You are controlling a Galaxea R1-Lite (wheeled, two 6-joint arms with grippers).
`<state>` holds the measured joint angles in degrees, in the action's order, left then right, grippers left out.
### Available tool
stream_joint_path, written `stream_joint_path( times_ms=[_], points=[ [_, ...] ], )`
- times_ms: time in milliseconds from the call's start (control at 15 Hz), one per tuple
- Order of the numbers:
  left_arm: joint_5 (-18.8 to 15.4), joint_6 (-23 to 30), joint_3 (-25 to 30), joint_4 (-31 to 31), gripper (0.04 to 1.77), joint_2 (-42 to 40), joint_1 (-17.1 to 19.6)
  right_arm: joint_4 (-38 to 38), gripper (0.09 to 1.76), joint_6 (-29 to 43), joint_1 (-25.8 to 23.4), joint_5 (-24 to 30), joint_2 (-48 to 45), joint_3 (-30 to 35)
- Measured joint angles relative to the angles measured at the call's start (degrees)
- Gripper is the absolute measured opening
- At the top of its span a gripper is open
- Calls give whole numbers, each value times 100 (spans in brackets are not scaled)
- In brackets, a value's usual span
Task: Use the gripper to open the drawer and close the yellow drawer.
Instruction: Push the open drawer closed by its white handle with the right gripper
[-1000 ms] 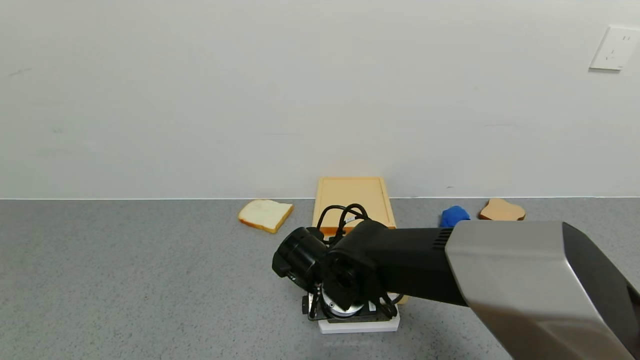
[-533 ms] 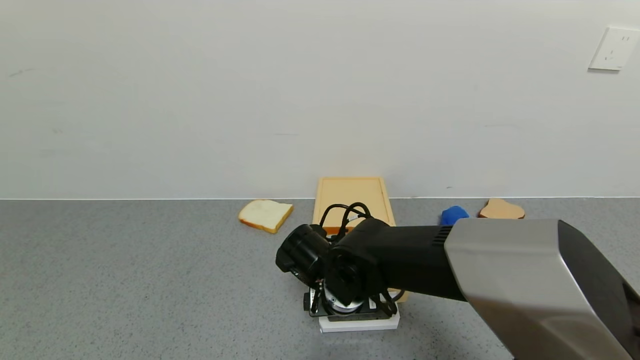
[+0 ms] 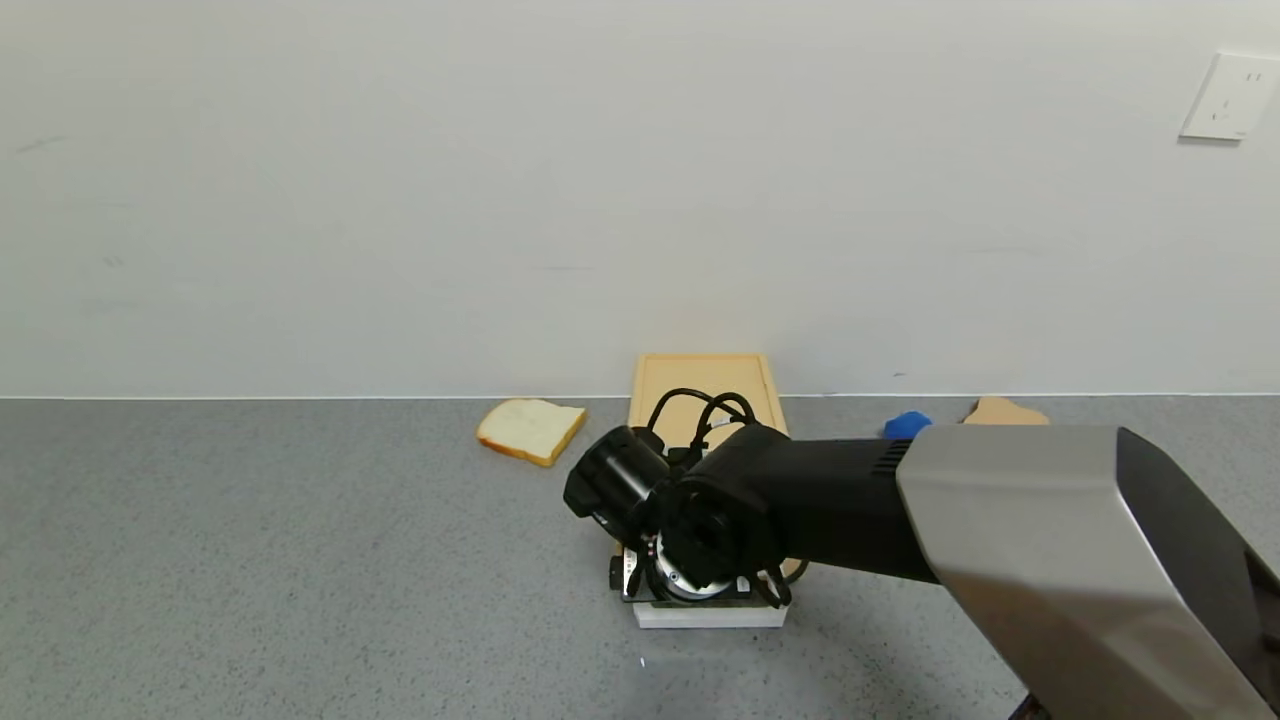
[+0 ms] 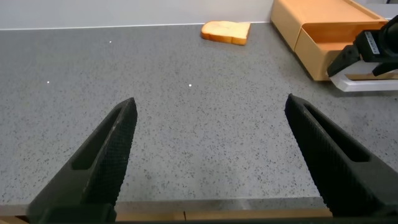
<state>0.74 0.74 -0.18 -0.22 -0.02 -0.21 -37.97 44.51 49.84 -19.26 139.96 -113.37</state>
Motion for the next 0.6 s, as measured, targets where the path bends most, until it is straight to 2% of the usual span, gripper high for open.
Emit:
stream_joint_path(
  times_ms=[600],
  points=[
    [2, 2, 0, 0, 172, 0, 2, 488, 171, -272, -150, -135, 50, 0]
  ],
)
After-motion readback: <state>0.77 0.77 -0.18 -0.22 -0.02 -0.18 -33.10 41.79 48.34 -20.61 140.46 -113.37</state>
